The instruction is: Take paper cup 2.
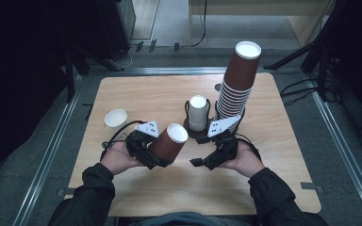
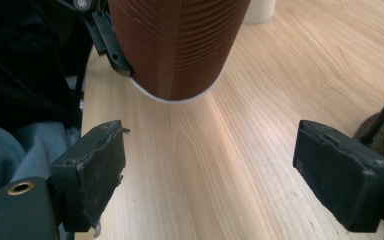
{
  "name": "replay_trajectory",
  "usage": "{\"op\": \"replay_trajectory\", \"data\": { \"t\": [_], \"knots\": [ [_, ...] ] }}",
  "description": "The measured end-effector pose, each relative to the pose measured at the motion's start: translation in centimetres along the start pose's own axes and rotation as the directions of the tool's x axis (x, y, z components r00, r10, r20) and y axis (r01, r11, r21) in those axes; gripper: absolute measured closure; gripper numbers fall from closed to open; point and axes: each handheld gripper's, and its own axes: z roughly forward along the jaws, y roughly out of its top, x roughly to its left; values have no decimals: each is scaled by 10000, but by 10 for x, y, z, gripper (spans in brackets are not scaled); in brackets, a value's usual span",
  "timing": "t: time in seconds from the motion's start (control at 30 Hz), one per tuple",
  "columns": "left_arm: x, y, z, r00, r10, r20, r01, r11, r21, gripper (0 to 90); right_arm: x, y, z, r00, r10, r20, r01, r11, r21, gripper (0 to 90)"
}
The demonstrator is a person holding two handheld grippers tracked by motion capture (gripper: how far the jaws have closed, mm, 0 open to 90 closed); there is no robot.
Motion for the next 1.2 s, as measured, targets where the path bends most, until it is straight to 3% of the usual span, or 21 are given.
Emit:
{"op": "replay_trajectory", "data": {
  "t": [0.17, 0.4, 0.67, 0.77, 0.9, 1.1, 1.2],
  "knots": [
    [5, 2, 6, 9982, 589, -140, -574, 9944, 883, 105, -3, -3, 2, 9999, -70, 153, 65, 9995, 306, 140],
    [7, 3, 13, 9972, 704, -266, -659, 9876, 1424, 105, -5, -3, 6, 9997, -144, 182, 137, 9992, 372, 139],
    [7, 6, 29, 9927, 1141, -388, -1016, 9655, 2396, 102, -4, -1, 10, 9995, -288, 127, 283, 9989, 364, 140],
    [4, 8, 34, 9924, 1213, -210, -1125, 9630, 2448, 102, -2, 1, 11, 9996, -297, 32, 296, 9990, 328, 140],
    [0, 9, 39, 9896, 1440, -57, -1372, 9535, 2682, 100, -1, 3, 13, 9991, -425, -56, 427, 9986, 311, 140],
    [-2, 10, 42, 9890, 1472, 165, -1462, 9528, 2662, 100, 1, 7, 19, 9988, -423, -260, 432, 9984, 353, 140],
    [-5, 11, 45, 9873, 1567, 275, -1582, 9484, 2747, 100, 1, 9, 24, 9988, -342, -337, 359, 9981, 505, 140]
  ]
}}
